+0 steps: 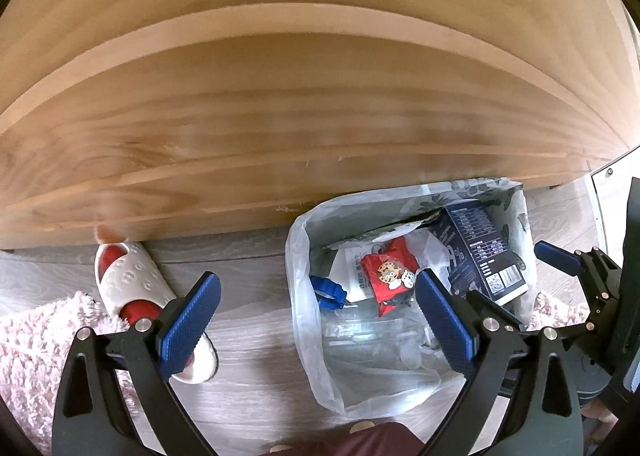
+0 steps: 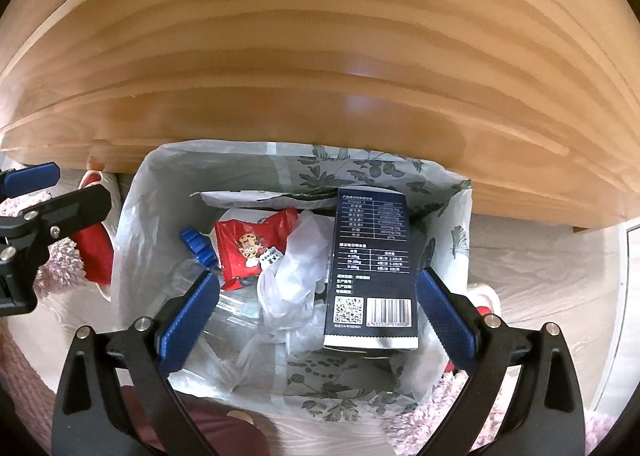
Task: Collect trash
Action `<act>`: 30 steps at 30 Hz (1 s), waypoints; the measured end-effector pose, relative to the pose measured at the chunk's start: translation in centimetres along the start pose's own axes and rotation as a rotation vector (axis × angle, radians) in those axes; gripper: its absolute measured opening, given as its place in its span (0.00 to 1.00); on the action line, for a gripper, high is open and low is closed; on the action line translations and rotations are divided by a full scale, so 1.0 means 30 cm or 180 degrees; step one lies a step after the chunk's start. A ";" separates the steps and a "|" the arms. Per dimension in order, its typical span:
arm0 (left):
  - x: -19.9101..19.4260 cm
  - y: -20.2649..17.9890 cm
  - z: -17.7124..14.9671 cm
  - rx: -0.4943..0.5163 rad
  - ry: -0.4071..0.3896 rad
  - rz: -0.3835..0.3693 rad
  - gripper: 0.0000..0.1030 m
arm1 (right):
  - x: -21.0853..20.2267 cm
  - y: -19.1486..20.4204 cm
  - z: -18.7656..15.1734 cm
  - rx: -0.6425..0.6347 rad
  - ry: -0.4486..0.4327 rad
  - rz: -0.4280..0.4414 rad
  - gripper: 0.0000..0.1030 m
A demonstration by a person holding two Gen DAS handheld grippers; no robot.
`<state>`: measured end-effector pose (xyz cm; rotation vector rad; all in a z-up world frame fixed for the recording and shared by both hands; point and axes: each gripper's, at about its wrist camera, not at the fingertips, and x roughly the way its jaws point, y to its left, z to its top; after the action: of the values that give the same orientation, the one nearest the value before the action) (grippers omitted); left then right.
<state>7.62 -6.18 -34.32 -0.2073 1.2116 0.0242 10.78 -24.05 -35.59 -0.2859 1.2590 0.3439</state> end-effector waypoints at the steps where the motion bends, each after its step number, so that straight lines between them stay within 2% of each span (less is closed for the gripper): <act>1: -0.003 0.001 -0.003 0.0001 -0.0013 -0.0013 0.92 | -0.005 -0.001 0.001 -0.0009 -0.0009 -0.0011 0.91; 13: -0.065 -0.013 -0.011 0.0137 -0.0312 -0.0177 0.92 | -0.085 0.010 -0.024 -0.0149 -0.0206 -0.0184 0.91; 20: -0.094 -0.004 -0.019 0.0175 -0.0404 -0.0108 0.92 | -0.137 0.007 -0.035 -0.0134 -0.0337 -0.0199 0.91; 30: -0.151 -0.014 -0.036 0.0230 -0.0525 -0.0182 0.92 | -0.217 0.020 -0.056 -0.0168 -0.0536 -0.0254 0.91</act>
<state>5.07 -6.35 -30.41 -0.1733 1.0399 -0.0513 7.32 -24.80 -29.84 -0.3443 1.0713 0.3263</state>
